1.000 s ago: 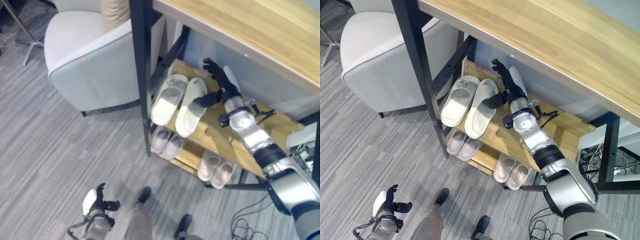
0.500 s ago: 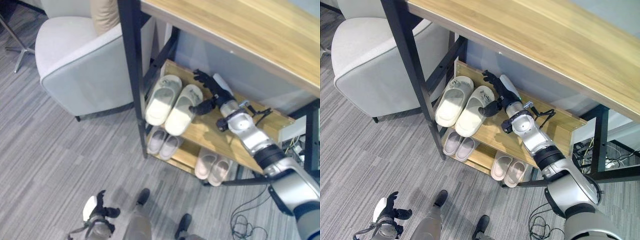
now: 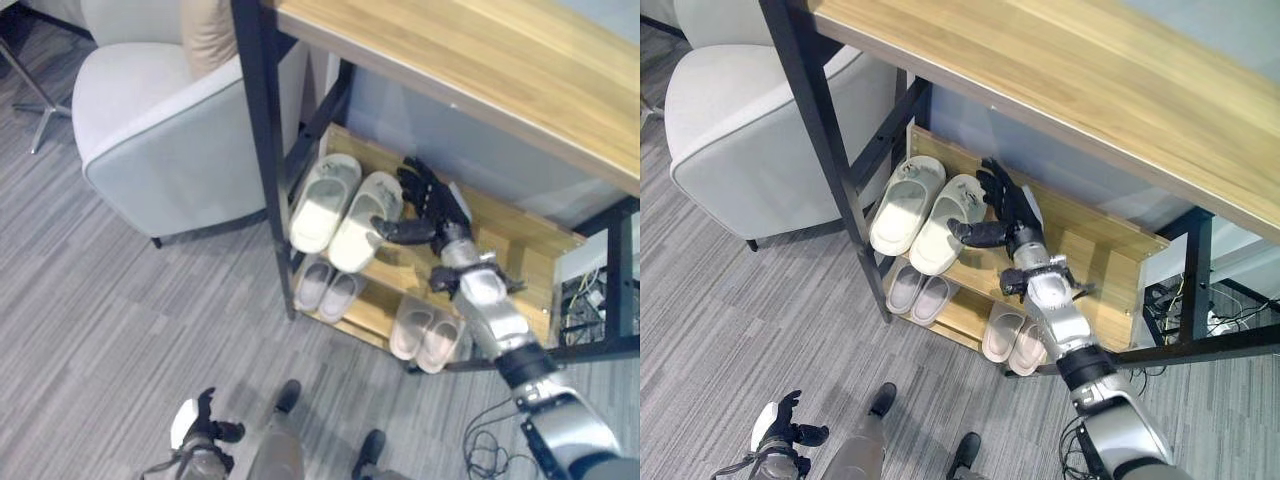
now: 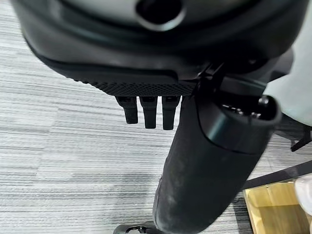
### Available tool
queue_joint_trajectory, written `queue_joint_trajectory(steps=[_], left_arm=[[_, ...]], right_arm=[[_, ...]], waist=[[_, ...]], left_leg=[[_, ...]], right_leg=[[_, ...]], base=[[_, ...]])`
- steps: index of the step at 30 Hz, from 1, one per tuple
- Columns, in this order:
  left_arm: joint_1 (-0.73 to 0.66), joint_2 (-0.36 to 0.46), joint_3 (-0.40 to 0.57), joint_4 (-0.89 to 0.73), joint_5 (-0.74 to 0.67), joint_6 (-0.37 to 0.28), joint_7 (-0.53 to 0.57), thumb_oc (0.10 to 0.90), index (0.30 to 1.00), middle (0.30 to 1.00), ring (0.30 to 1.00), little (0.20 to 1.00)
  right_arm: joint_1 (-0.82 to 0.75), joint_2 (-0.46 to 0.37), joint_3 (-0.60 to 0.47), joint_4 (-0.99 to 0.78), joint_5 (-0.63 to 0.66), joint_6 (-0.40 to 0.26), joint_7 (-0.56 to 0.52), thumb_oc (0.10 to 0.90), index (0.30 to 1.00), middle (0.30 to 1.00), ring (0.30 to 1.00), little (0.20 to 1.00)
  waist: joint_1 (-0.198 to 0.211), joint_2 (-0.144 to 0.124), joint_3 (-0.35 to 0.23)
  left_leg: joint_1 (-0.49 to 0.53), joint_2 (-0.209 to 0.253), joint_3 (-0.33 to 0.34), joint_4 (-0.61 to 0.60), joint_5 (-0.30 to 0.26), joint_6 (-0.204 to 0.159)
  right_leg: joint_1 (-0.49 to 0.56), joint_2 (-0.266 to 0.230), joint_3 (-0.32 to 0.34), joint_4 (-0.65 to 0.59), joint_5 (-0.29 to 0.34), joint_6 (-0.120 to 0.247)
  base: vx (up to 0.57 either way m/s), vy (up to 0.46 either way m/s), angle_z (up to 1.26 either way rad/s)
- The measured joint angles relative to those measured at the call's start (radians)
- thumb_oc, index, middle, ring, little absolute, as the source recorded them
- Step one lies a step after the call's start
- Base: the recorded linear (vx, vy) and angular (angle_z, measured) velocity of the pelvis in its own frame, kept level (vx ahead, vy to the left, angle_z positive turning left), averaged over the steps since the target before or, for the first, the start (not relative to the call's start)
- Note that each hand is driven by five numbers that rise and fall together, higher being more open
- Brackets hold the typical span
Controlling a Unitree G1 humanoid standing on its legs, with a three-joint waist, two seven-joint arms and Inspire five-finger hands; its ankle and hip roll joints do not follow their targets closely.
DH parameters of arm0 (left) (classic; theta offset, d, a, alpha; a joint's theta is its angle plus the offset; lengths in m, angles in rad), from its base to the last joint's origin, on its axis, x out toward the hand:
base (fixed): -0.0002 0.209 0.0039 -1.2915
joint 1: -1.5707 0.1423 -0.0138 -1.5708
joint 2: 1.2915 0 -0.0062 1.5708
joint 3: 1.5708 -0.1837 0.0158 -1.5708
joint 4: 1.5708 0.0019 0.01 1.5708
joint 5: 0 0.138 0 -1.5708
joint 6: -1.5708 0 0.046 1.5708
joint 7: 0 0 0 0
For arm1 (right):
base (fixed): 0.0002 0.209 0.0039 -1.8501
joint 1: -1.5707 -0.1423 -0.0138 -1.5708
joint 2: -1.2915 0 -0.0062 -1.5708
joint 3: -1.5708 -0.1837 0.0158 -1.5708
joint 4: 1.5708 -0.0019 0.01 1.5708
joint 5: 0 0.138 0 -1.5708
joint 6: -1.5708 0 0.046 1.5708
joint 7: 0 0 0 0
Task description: Arrange the slippers neatly on the shoe rack.
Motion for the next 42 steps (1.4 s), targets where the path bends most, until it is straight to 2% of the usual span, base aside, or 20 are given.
queue_joint_trajectory(steps=[4, 8, 9, 11, 12, 14, 15, 18, 25, 28, 33, 35, 36, 37, 39, 42], left_arm=[[0.001, -0.015, 0.041, 0.000, 0.017, 0.015, 0.000, 0.800, 0.900, 0.900, 0.900, 0.900], [0.015, -0.026, 0.095, 0.005, 0.023, 0.018, -0.014, 0.800, 0.900, 0.900, 0.900, 0.900], [0.024, -0.027, 0.104, 0.006, 0.033, 0.021, -0.020, 0.800, 0.900, 0.900, 0.900, 0.900], [0.040, -0.032, 0.107, 0.007, 0.047, 0.031, -0.027, 0.800, 0.900, 0.900, 0.900, 0.900], [0.053, -0.032, 0.108, 0.007, 0.048, 0.031, -0.033, 0.800, 0.900, 0.900, 0.900, 0.900], [0.068, -0.032, 0.115, 0.007, 0.048, 0.030, -0.043, 0.800, 0.900, 0.900, 0.900, 0.900], [0.069, -0.033, 0.117, 0.006, 0.049, 0.030, -0.051, 0.800, 0.900, 0.900, 0.900, 0.900], [0.089, -0.038, 0.118, 0.002, 0.047, 0.027, -0.077, 0.800, 0.900, 0.900, 0.900, 0.900], [0.119, -0.070, 0.113, -0.024, 0.037, 0.012, -0.157, 0.800, 0.900, 0.900, 0.900, 0.900], [0.125, -0.083, 0.107, -0.039, 0.038, 0.004, -0.179, 0.800, 0.900, 0.900, 0.900, 0.900], [0.124, -0.094, 0.067, -0.040, 0.039, -0.012, -0.212, 0.800, 0.900, 0.900, 0.900, 0.900], [0.148, -0.120, 0.042, -0.057, 0.039, -0.013, -0.219, 0.800, 0.900, 0.900, 0.900, 0.900], [0.184, -0.113, 0.021, -0.116, 0.041, -0.017, -0.217, 0.800, 0.900, 0.900, 0.900, 0.900], [0.194, -0.096, -0.004, -0.118, 0.060, -0.047, -0.217, 0.800, 0.900, 0.900, 0.900, 0.900], [0.173, -0.105, -0.007, -0.062, 0.087, -0.051, -0.219, 0.800, 0.900, 0.900, 0.900, 0.900], [0.155, -0.113, 0.031, 0.078, 0.082, -0.040, -0.220, 0.800, 0.900, 0.900, 0.900, 0.900]], right_arm=[[0.142, 0.020, -0.057, -0.131, 0.012, -0.024, -0.011, 0.800, 0.900, 0.900, 0.900, 0.900], [0.310, 0.022, -0.132, -0.336, -0.060, -0.047, -0.008, 0.800, 0.900, 0.900, 0.900, 0.900], [0.341, 0.021, -0.136, -0.366, -0.075, -0.053, -0.005, 0.800, 0.900, 0.900, 0.900, 0.900], [0.428, 0.024, -0.166, -0.430, -0.116, -0.067, 0.017, 0.800, 0.900, 0.900, 0.900, 0.900], [0.450, 0.035, -0.178, -0.449, -0.126, -0.074, 0.021, 0.800, 0.900, 0.900, 0.900, 0.900], [0.517, 0.023, -0.180, -0.465, -0.146, -0.081, 0.038, 0.800, 0.900, 0.900, 0.900, 0.900], [0.552, 0.005, -0.187, -0.483, -0.180, -0.079, 0.049, 0.800, 0.900, 0.900, 0.900, 0.900], [0.650, -0.015, -0.204, -0.530, -0.294, -0.083, 0.106, 0.800, 0.900, 0.900, 0.900, 0.900], [0.795, -0.019, -0.200, -0.509, -0.300, -0.072, 0.188, 0.800, 0.900, 0.900, 0.900, 0.900], [0.827, -0.064, -0.200, -0.510, -0.343, -0.069, 0.200, 0.800, 0.900, 0.900, 0.900, 0.900], [0.843, -0.094, -0.201, -0.358, -0.385, -0.071, 0.211, 0.800, 0.900, 0.900, 0.900, 0.900], [0.860, -0.099, -0.211, -0.256, -0.442, -0.074, 0.201, 0.800, 0.900, 0.900, 0.900, 0.900], [0.870, -0.089, -0.218, -0.189, -0.451, -0.076, 0.191, 0.800, 0.900, 0.900, 0.900, 0.900], [0.890, -0.073, -0.222, -0.099, -0.455, -0.072, 0.169, 0.800, 0.900, 0.900, 0.900, 0.900], [0.909, -0.059, -0.224, 0.004, -0.455, -0.029, 0.152, 0.800, 0.900, 0.900, 0.900, 0.900], [0.924, -0.019, -0.229, 0.165, -0.454, -0.012, 0.120, 0.800, 0.900, 0.900, 0.900, 0.900]], waist=[[-0.017, 0.019, -0.010], [-0.060, 0.035, -0.022], [-0.068, 0.036, -0.029], [-0.114, 0.048, -0.056], [-0.116, 0.050, -0.069], [-0.129, 0.057, -0.088], [-0.145, 0.062, -0.096], [-0.160, 0.070, -0.108], [-0.206, 0.090, -0.149], [-0.221, 0.099, -0.161], [-0.239, 0.104, -0.192], [-0.232, 0.109, -0.195], [-0.231, 0.110, -0.197], [-0.231, 0.113, -0.199], [-0.228, 0.128, -0.202], [-0.250, 0.138, -0.205]], left_leg=[[0.023, -0.009, 0.013, -0.002, -0.017, 0.012], [0.060, -0.014, 0.036, -0.006, -0.023, 0.029], [0.068, -0.016, 0.043, -0.006, -0.024, 0.029], [0.095, -0.011, 0.057, -0.018, -0.024, 0.027], [0.097, -0.015, 0.056, -0.023, -0.022, 0.027], [0.132, -0.010, 0.082, -0.042, -0.024, 0.027], [0.138, -0.008, 0.084, -0.046, -0.022, 0.027], [0.169, -0.003, 0.109, -0.058, -0.028, 0.026], [0.201, 0.011, 0.152, -0.062, -0.038, 0.025], [0.211, 0.020, 0.162, -0.062, -0.041, 0.024], [0.219, 0.027, 0.172, -0.062, -0.041, 0.026], [0.216, 0.026, 0.165, -0.062, -0.041, 0.026], [0.216, 0.026, 0.163, -0.062, -0.041, 0.025], [0.216, 0.027, 0.158, -0.062, -0.041, 0.025], [0.217, 0.027, 0.152, -0.062, -0.042, 0.025], [0.227, 0.029, 0.153, -0.062, -0.042, 0.017]], right_leg=[[0.016, -0.013, 0.013, 0.000, -0.001, -0.002], [0.041, -0.024, 0.035, 0.000, 0.001, 0.001], [0.045, -0.026, 0.041, 0.000, 0.001, 0.001], [0.058, -0.030, 0.048, 0.000, 0.000, 0.001], [0.059, -0.030, 0.048, 0.000, 0.000, 0.001], [0.068, -0.030, 0.072, 0.000, 0.000, 0.001], [0.071, -0.030, 0.072, 0.000, 0.000, 0.001], [0.082, -0.029, 0.098, 0.000, -0.003, 0.005], [0.088, -0.020, 0.140, -0.001, -0.009, 0.012], [0.090, -0.017, 0.151, -0.002, -0.007, 0.015], [0.090, -0.006, 0.160, -0.005, -0.008, 0.015], [0.093, -0.006, 0.156, -0.001, -0.007, 0.019], [0.096, -0.005, 0.154, -0.004, -0.009, 0.024], [0.095, -0.004, 0.148, -0.002, -0.013, 0.028], [0.100, -0.003, 0.141, -0.008, -0.018, 0.022], [0.109, -0.001, 0.142, -0.008, -0.021, 0.025]], base=[[0.03, -0.009, -0.07], [0.02, -0.003, -0.13], [-0.03, -0.022, -0.19], [-0.03, -0.026, -0.15], [-0.01, -0.015, -0.15], [-0.03, -0.048, -0.29], [-0.05, -0.065, -0.18], [-0.06, -0.041, -0.22], [-0.06, -0.060, -0.20], [-0.03, -0.049, -0.16], [-0.06, -0.055, -0.06], [-0.08, -0.063, 0.07], [-0.06, -0.068, 0.12], [-0.03, -0.065, 0.13], [-0.01, -0.043, 0.09], [0.01, -0.044, 0.00]])
